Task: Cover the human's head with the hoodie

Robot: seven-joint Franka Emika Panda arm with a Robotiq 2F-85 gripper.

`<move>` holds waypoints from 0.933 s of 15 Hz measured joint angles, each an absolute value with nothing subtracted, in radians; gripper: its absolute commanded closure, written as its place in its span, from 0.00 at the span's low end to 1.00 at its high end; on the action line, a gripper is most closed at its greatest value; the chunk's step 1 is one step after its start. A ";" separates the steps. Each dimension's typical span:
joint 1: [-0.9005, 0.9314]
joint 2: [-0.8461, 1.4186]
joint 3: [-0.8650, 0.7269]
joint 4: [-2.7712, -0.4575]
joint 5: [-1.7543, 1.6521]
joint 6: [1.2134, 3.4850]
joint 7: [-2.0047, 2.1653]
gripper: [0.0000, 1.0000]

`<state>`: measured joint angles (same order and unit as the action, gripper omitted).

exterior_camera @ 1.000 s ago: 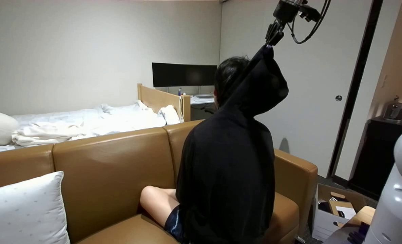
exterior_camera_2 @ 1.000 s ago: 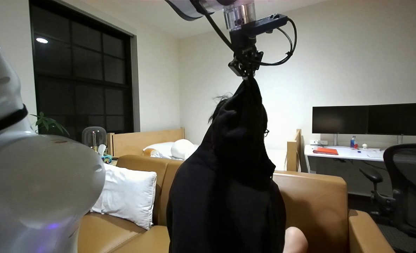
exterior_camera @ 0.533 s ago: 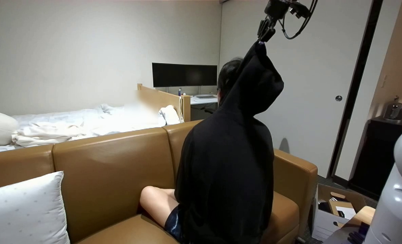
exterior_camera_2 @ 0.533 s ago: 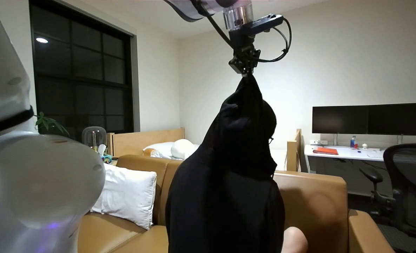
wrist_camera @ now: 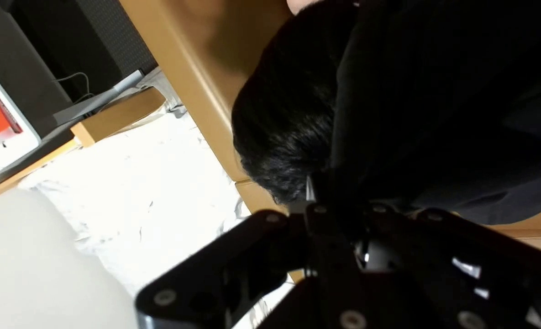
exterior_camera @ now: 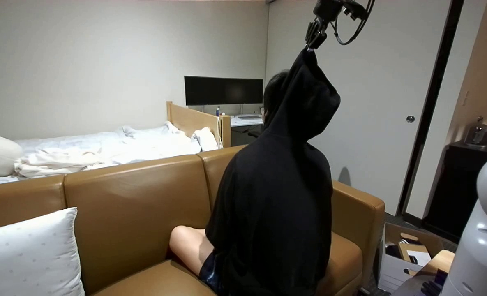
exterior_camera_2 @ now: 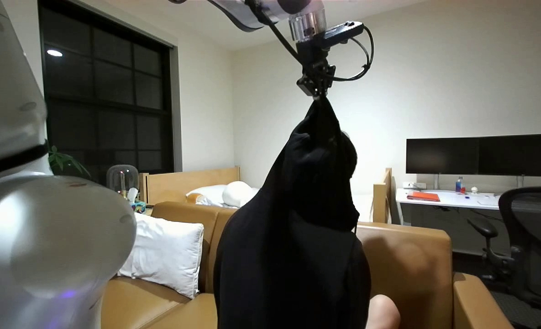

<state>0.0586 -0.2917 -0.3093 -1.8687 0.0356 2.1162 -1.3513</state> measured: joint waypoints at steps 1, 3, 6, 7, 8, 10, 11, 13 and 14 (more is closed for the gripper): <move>0.051 -0.286 -0.315 -1.868 0.049 2.116 -1.362 0.98; 0.035 -0.269 -0.334 -1.865 0.088 2.115 -1.385 0.98; 0.005 -0.228 -0.365 -1.840 0.152 2.100 -1.410 0.98; -0.005 -0.210 -0.372 -1.825 0.172 2.087 -1.414 0.98; -0.016 -0.191 -0.377 -1.808 0.191 2.075 -1.415 0.98; -0.033 -0.156 -0.377 -1.774 0.218 2.052 -1.416 0.98; -0.039 -0.139 -0.376 -1.756 0.232 2.041 -1.416 0.98; -0.047 -0.109 -0.369 -1.724 0.248 2.022 -1.416 0.98; -0.052 -0.094 -0.364 -1.707 0.254 2.016 -1.416 0.98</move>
